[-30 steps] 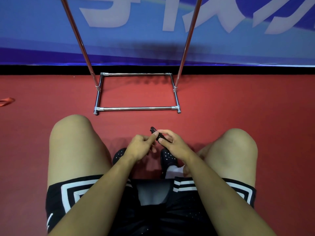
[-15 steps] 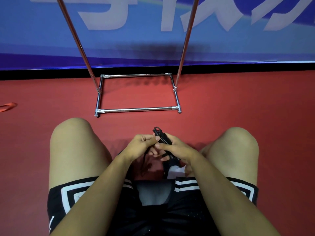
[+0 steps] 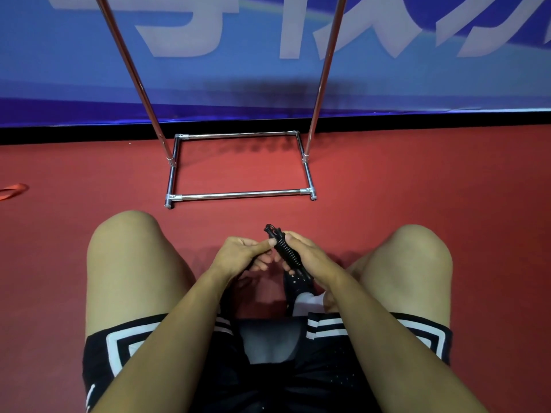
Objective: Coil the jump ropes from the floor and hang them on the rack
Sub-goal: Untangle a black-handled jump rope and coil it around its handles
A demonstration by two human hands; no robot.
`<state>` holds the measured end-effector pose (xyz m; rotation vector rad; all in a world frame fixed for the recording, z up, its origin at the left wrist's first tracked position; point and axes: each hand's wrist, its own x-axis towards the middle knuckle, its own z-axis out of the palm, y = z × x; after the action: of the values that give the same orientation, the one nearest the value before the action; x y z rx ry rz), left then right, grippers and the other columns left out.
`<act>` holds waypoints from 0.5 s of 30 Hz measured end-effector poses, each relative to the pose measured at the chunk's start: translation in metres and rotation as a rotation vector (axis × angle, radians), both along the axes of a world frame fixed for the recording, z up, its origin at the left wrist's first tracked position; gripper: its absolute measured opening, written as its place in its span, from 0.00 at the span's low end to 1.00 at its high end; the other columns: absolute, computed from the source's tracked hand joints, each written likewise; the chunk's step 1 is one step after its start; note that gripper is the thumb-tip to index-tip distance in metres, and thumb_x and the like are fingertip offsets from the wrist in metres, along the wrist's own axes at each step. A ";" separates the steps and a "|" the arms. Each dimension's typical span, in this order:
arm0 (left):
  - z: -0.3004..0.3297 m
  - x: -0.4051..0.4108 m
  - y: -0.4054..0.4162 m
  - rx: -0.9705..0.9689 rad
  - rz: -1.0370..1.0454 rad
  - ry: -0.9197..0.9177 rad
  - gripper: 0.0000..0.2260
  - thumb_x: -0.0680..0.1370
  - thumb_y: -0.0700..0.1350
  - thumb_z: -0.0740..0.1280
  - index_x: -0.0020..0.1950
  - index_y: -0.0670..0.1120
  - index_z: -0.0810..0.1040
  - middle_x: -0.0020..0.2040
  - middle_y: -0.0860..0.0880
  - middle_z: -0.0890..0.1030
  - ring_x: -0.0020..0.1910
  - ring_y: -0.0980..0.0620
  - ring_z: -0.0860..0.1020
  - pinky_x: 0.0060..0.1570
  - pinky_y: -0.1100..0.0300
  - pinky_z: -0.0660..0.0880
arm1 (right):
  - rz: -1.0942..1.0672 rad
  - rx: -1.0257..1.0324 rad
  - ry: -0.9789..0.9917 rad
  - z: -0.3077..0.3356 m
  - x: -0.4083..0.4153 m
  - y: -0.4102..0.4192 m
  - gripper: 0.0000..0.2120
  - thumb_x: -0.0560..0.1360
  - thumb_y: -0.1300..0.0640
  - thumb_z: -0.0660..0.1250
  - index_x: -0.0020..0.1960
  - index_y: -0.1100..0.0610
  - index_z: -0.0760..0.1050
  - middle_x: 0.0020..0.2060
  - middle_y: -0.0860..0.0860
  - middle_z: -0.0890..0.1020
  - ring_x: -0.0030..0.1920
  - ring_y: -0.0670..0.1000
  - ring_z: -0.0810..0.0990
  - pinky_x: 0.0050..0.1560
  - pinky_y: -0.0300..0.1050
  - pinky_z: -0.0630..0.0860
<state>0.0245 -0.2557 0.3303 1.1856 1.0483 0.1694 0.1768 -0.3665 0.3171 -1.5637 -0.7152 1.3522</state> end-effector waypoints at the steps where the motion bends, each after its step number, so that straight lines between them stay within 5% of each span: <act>1: -0.001 0.000 0.000 0.003 0.008 0.006 0.14 0.75 0.51 0.76 0.41 0.40 0.85 0.34 0.45 0.84 0.27 0.54 0.78 0.30 0.63 0.73 | 0.000 0.001 -0.017 0.000 0.000 0.000 0.15 0.87 0.49 0.55 0.65 0.51 0.77 0.43 0.53 0.83 0.38 0.50 0.78 0.38 0.42 0.74; 8: -0.005 0.006 -0.005 -0.077 0.025 -0.094 0.13 0.83 0.34 0.61 0.50 0.41 0.84 0.43 0.46 0.86 0.32 0.55 0.80 0.32 0.65 0.76 | -0.081 0.020 -0.108 -0.005 0.002 0.004 0.16 0.86 0.53 0.59 0.73 0.49 0.73 0.50 0.48 0.83 0.43 0.48 0.78 0.44 0.37 0.75; 15: -0.017 0.005 -0.004 0.138 -0.006 0.029 0.06 0.78 0.36 0.72 0.44 0.45 0.86 0.37 0.46 0.82 0.33 0.53 0.77 0.42 0.57 0.75 | -0.018 -0.054 -0.164 -0.010 0.000 0.005 0.15 0.84 0.51 0.63 0.69 0.51 0.76 0.59 0.49 0.83 0.61 0.47 0.80 0.63 0.40 0.74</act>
<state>0.0298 -0.2595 0.3128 1.3195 1.0715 0.2232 0.1766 -0.3615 0.3071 -1.7345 -0.7673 1.2496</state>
